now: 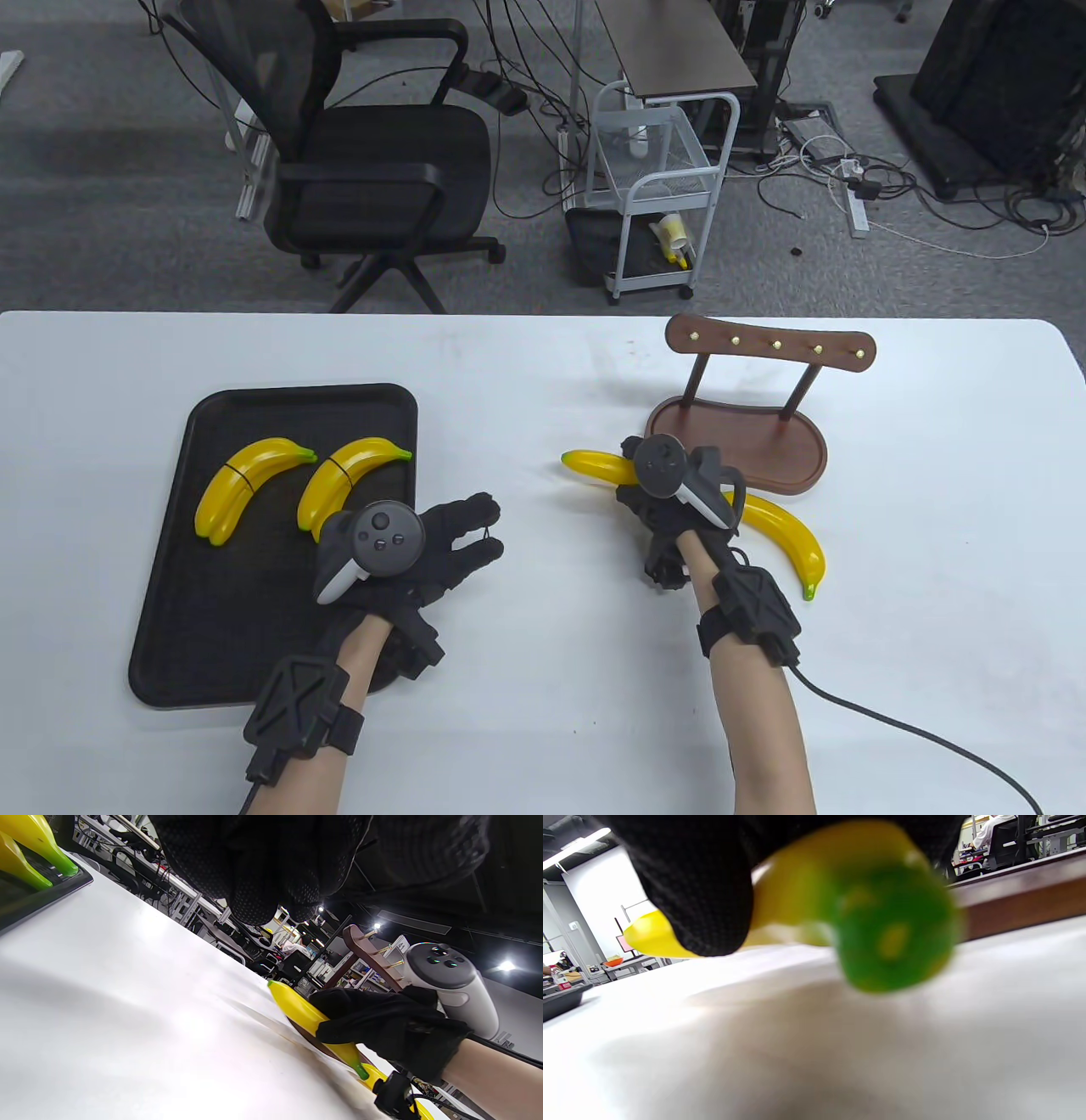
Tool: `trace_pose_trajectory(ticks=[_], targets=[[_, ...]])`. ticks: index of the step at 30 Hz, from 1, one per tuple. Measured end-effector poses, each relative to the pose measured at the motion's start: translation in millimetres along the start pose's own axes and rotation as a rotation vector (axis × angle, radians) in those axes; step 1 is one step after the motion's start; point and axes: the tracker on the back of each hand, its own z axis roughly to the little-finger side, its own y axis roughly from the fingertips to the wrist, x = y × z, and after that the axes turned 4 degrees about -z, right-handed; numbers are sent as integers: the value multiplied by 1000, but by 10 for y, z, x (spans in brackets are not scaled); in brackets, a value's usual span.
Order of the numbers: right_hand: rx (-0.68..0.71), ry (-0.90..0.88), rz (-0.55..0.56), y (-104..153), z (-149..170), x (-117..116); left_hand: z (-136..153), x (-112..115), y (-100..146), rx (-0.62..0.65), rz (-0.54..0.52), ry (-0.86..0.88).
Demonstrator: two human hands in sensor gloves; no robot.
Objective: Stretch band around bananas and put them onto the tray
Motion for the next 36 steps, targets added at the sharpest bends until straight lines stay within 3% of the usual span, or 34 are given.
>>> trace_pose_trajectory(ticks=[15, 29, 36], targets=[[5, -3, 80, 467, 547, 502, -2, 12, -4, 2, 4, 0], [-125, -34, 134, 823, 1159, 651, -2, 15, -6, 3, 4, 6], [-170, -30, 127, 944, 1340, 604, -9, 15, -5, 6, 3, 7]])
